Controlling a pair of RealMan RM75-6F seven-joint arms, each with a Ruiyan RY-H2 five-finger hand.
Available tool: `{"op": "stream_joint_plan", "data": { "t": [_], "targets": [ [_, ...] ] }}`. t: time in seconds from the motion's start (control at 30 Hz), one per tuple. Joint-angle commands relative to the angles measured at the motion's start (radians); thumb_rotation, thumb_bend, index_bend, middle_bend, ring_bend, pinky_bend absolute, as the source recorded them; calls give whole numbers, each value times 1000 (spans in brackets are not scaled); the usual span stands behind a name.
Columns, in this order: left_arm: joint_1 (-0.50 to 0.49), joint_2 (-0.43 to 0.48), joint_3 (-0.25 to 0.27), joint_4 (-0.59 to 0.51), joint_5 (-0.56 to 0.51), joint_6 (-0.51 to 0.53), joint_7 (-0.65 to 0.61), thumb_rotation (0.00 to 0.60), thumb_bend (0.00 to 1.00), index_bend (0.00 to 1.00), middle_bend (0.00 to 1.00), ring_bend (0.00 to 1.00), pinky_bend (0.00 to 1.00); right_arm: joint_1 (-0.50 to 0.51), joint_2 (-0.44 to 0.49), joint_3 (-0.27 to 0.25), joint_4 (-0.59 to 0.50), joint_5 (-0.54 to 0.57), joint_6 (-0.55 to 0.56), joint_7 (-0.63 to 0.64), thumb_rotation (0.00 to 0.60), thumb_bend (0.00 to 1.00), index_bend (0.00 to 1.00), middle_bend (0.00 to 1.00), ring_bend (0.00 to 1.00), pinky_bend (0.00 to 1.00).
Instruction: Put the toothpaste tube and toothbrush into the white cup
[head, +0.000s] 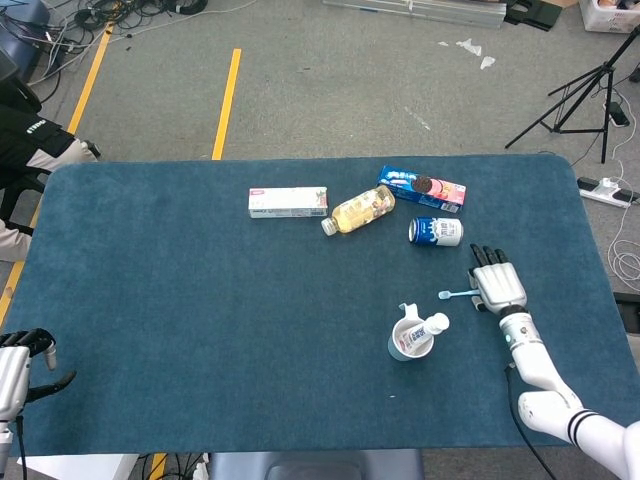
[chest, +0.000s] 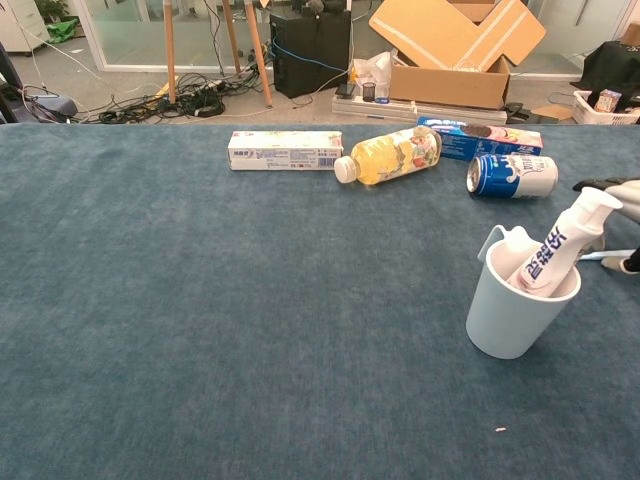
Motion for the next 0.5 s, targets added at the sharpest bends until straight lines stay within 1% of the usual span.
{"op": "stream_joint_plan", "data": {
  "t": [0.03,0.27,0.5],
  "targets": [
    [0,0,0,0,0,0,0,600,0,707,452,389,351,4,-3,1,-1,7,-6,-8,600,231,530,13,0,110],
    [1,1,0,0,1,2,-2,600,0,707,452,389,351,11,-7,5,-5,25,-17,-27,600,269,529,13,0,110],
    [1,2,0,-1,2,2,-2,600,0,707,452,389,351,17,-5,10,-17,47,-27,-46,600,284,532,13,0,110]
  ]
}}
